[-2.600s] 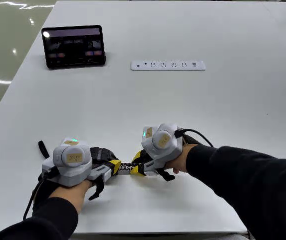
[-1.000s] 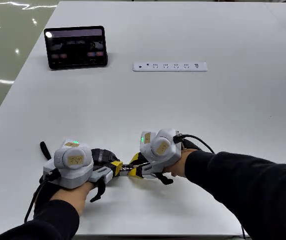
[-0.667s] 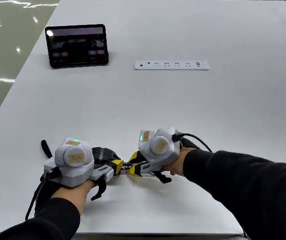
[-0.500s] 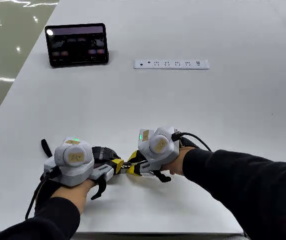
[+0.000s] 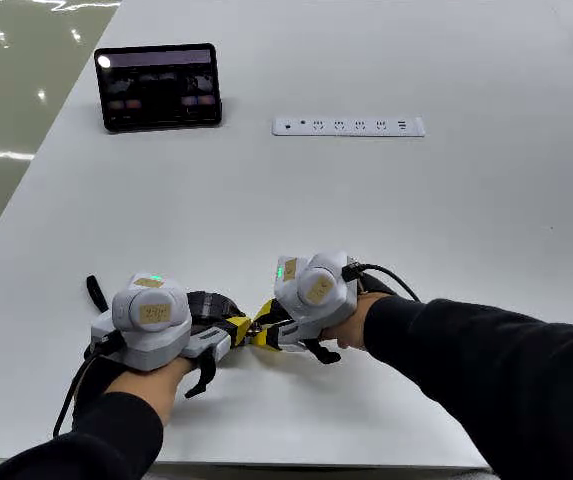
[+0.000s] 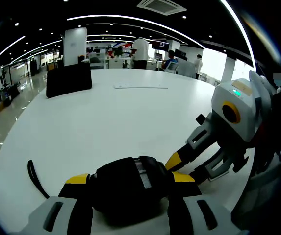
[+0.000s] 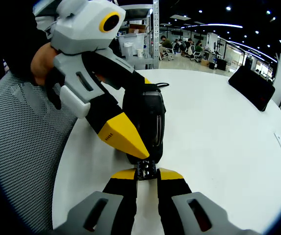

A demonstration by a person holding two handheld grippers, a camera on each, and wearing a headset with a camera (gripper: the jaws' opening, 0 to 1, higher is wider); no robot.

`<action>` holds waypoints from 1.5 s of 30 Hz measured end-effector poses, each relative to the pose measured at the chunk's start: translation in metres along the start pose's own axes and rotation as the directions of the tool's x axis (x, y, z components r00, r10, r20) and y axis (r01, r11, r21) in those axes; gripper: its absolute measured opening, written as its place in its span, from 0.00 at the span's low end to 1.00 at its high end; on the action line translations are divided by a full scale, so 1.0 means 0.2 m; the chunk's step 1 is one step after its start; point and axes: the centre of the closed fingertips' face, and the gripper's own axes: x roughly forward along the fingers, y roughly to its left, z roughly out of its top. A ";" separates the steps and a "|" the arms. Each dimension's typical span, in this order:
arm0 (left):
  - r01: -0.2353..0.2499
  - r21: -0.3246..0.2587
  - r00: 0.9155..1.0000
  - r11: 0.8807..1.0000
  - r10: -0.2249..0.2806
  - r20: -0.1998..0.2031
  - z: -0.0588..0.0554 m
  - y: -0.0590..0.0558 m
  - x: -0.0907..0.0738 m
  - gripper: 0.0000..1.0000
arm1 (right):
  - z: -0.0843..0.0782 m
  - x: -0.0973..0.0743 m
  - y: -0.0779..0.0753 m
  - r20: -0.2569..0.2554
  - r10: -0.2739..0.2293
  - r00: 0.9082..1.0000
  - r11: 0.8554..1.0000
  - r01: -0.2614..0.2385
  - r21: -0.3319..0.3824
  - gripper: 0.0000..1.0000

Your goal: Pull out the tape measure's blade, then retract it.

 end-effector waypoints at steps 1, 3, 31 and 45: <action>0.000 0.000 1.000 1.000 0.000 0.000 0.00 0.00 0.00 0.58 | 0.00 0.00 0.00 0.000 0.000 1.000 1.000 0.000 0.000 0.11; 0.000 0.000 1.000 1.000 0.000 0.000 0.00 0.00 0.00 0.58 | 0.00 0.00 0.00 0.000 0.002 1.000 1.000 -0.002 -0.001 0.11; 0.006 0.003 1.000 1.000 -0.006 0.002 0.00 0.00 0.00 0.58 | 0.02 0.03 0.00 -0.008 0.014 1.000 1.000 -0.014 0.022 0.12; 0.065 0.018 0.998 0.998 -0.065 -0.028 -0.01 -0.01 -0.05 0.60 | 0.02 0.00 0.02 -0.027 -0.019 0.999 1.000 0.019 -0.015 0.12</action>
